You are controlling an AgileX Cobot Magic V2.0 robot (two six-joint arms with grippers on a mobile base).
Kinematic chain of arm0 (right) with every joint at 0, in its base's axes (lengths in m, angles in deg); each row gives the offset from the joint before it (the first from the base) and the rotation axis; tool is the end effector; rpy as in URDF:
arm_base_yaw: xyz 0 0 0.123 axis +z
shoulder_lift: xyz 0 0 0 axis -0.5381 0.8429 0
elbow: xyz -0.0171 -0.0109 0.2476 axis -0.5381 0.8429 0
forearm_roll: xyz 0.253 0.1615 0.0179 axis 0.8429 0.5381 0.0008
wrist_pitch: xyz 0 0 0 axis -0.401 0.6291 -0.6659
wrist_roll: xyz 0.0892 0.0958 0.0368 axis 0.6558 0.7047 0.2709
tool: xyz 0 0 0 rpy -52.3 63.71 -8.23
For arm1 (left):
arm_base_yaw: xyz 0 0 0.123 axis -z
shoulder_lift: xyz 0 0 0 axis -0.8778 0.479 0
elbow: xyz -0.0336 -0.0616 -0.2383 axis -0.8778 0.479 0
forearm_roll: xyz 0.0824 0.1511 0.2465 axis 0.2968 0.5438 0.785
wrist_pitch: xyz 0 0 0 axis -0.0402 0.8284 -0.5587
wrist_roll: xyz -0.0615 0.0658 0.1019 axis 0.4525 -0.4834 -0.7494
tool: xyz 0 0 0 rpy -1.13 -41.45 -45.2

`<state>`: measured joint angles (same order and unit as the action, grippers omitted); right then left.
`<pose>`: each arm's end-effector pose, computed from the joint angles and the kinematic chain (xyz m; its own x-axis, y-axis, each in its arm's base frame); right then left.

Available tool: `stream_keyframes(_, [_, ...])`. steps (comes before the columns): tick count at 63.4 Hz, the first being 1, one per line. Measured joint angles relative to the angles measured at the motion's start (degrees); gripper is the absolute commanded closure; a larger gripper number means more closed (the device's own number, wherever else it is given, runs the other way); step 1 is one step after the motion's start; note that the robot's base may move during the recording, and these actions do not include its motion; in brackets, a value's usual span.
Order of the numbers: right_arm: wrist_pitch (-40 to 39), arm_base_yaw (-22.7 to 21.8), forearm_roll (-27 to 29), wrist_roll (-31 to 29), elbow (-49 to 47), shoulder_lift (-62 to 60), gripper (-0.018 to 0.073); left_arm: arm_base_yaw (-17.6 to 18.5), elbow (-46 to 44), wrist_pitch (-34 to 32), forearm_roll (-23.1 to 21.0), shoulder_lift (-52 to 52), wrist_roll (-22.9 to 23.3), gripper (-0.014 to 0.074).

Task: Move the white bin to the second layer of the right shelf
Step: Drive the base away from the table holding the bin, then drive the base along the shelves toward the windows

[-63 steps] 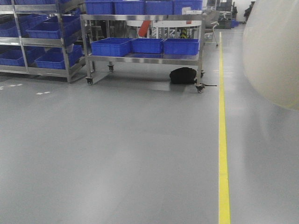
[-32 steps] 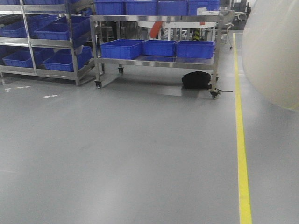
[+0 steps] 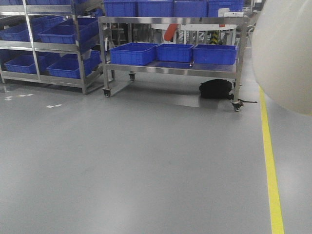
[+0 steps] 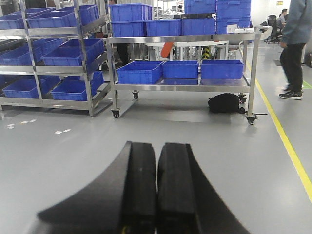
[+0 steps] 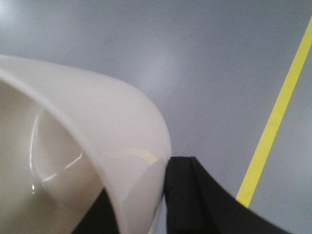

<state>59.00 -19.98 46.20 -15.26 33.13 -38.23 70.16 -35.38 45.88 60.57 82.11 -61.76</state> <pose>0.2355 0.0591 0.2764 -0.5635 0.0639 -0.8236 -0.1547 0.9712 0.1812 0.1853 -0.0288 0.2113 0.0617 0.0198 -0.9979 0.1527 0.9878 0.0291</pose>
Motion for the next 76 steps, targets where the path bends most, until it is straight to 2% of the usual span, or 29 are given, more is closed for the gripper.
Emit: stream_keyframes(76, [0.00, 0.00, 0.00, 0.00, 0.00, 0.00, 0.0504, 0.00, 0.00, 0.00, 0.00, 0.00, 0.00, 0.0512])
